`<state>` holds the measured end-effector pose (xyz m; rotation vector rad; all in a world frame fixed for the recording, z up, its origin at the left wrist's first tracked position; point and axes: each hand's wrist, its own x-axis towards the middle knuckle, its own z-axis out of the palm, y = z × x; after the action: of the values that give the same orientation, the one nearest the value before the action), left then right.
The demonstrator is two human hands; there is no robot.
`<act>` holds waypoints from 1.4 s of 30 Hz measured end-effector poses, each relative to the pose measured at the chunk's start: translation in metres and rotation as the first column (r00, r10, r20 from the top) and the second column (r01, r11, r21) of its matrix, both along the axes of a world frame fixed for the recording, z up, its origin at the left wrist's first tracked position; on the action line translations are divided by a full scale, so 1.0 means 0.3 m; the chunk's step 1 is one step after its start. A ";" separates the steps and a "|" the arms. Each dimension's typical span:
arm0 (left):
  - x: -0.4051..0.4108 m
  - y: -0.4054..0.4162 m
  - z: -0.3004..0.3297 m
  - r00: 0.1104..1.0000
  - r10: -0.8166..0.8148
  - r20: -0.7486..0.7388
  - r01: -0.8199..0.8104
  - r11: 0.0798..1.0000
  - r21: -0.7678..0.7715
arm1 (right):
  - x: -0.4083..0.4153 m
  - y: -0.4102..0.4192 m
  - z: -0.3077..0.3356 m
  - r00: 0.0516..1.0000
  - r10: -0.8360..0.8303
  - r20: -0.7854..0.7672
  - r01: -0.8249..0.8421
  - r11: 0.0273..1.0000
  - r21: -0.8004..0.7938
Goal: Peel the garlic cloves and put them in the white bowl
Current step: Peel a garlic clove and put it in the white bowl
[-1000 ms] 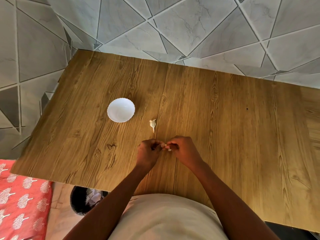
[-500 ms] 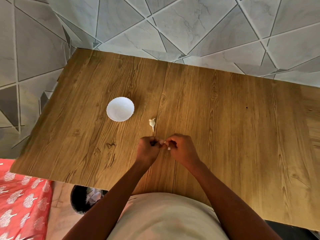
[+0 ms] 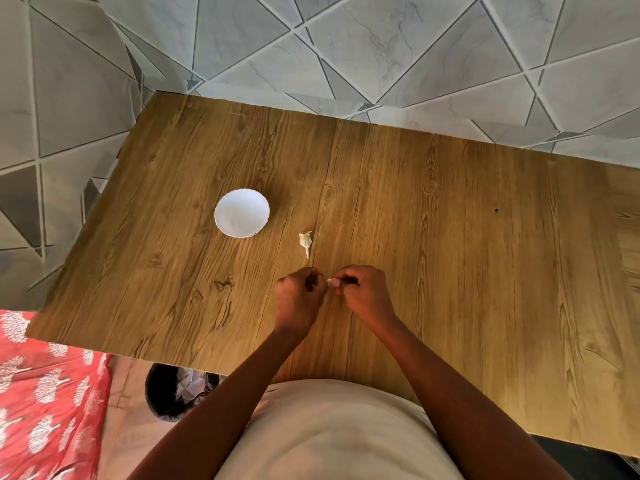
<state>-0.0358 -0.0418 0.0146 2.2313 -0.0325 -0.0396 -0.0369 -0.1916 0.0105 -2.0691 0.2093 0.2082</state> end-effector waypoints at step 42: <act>0.028 0.002 0.014 0.939 -0.266 0.217 0.254 0.964 0.084 | -0.009 -0.024 0.031 0.987 0.062 0.145 -0.061 0.998 -0.007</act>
<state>-0.0273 -0.0412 0.0187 2.2622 -0.4576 0.0717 -0.0397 -0.1989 0.0197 -2.0849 0.0567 0.0939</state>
